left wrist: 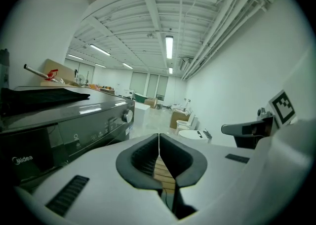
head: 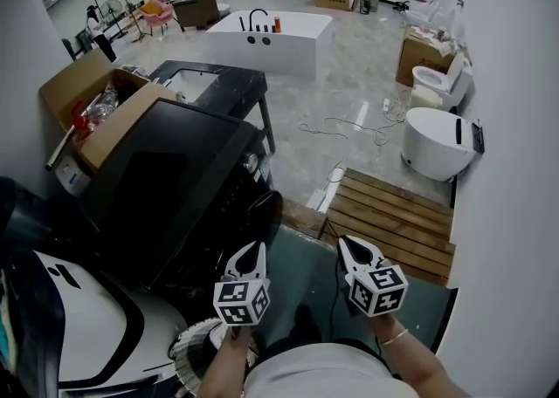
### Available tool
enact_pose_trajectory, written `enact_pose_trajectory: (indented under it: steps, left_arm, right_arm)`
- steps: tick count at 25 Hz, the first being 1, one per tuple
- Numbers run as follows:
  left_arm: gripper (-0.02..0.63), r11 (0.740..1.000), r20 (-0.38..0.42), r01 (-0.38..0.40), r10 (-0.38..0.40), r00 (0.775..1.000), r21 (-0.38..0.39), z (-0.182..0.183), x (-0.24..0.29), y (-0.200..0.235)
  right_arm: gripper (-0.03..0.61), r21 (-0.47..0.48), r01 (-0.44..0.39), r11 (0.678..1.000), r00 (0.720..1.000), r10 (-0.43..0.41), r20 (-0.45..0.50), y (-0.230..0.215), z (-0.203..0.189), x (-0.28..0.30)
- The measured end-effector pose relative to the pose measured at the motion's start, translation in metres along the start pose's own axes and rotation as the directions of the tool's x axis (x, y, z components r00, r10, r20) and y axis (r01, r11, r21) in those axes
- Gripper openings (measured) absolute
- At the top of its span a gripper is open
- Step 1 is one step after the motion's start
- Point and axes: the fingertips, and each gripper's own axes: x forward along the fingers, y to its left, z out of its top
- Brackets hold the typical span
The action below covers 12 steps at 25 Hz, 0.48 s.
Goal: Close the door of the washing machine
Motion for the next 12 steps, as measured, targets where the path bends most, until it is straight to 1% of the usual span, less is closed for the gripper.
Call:
enact_pose_trajectory:
  steps: [3,12]
  left_arm:
    - [0.025,1.0,0.007,0.018,-0.018,1.0,-0.003,0.001,0.001,0.007]
    - [0.021,0.999,0.021,0.025,-0.024,0.999,-0.021,0.01,0.008,0.037]
  right_arm:
    - [0.006,-0.002,0.002,1.0,1.0,-0.002,-0.007,0.003,-0.002,0.006]
    - [0.006,-0.012,0.004,1.0,1.0,-0.004,-0.015,0.016,0.0,0.032]
